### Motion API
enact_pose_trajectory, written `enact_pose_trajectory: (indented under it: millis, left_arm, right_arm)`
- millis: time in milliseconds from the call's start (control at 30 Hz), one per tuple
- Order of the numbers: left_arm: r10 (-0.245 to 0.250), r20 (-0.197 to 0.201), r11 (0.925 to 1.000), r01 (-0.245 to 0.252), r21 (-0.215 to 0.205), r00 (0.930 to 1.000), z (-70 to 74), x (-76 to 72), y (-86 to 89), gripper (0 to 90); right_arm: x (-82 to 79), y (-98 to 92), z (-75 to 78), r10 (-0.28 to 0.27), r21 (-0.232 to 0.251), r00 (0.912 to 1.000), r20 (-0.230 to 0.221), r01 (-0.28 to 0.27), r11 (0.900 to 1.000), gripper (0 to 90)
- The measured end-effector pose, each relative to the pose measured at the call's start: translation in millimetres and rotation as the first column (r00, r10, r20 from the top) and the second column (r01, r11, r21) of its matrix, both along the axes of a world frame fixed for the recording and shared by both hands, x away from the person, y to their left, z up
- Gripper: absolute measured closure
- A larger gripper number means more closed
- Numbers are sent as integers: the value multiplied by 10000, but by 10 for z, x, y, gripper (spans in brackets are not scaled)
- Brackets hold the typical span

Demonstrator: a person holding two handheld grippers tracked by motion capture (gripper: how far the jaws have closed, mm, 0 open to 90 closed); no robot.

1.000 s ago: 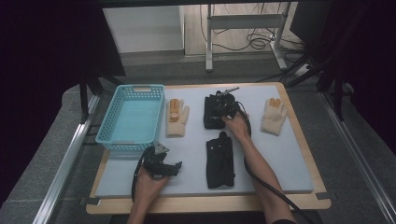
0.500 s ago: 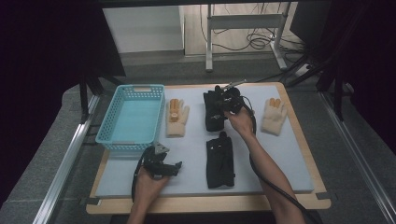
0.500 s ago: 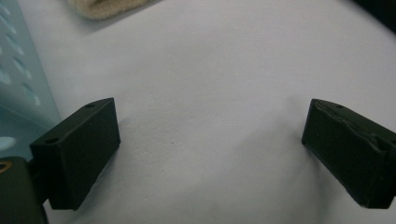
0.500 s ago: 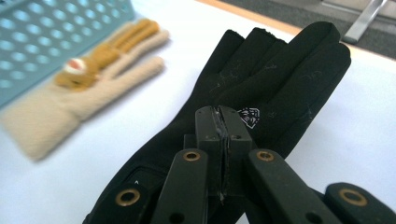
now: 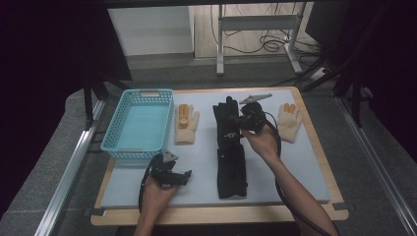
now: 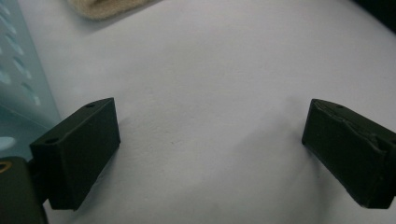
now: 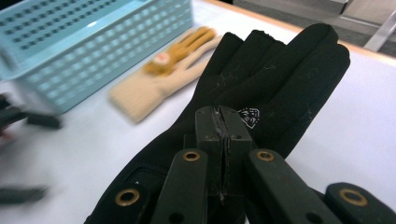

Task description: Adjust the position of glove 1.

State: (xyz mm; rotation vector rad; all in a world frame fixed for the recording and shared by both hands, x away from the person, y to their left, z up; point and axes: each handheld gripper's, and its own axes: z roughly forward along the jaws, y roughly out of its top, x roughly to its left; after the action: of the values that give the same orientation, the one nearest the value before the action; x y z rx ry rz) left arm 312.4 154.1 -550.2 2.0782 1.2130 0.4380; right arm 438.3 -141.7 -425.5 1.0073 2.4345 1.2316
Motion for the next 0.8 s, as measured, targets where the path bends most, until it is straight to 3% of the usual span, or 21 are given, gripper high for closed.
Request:
enact_pose_trajectory:
  millis: [67, 100, 167, 233, 300, 533, 800]
  left_arm:
    - [-10, 10, 10000, 10, 10, 10000, 0, 0, 1, 46]
    - [-11, 10, 10000, 11, 9, 10000, 0, 0, 0, 46]
    - [49, 34, 10000, -49, -58, 10000, -2, 0, -5, 46]
    - [50, 38, 10000, -50, -62, 10000, -3, 0, -6, 47]
    - [49, 35, 10000, -48, -67, 10000, -2, 0, -6, 47]
    - [54, 49, 9999, -54, -90, 10000, -4, 1, -6, 46]
    - [35, 31, 10000, -35, -59, 10000, -3, -1, -5, 47]
  right_arm:
    - [-156, -41, 3, 41, 55, 10000, -27, -40, 10000, 872]
    - [-313, -91, -8, 91, 240, 9998, -187, -87, 9997, 872]
    - [-361, -107, -17, 77, 326, 9997, -233, -69, 9994, 872]
    - [-545, -139, -65, 96, 366, 9991, -403, -82, 9993, 871]
    - [-605, -145, -83, 119, 350, 9991, -411, -105, 9993, 871]
    - [-1031, -194, -215, 84, 305, 9986, -516, -68, 9995, 871]
    - [-1139, -218, -424, -415, 277, 9968, -678, 435, 9987, 869]
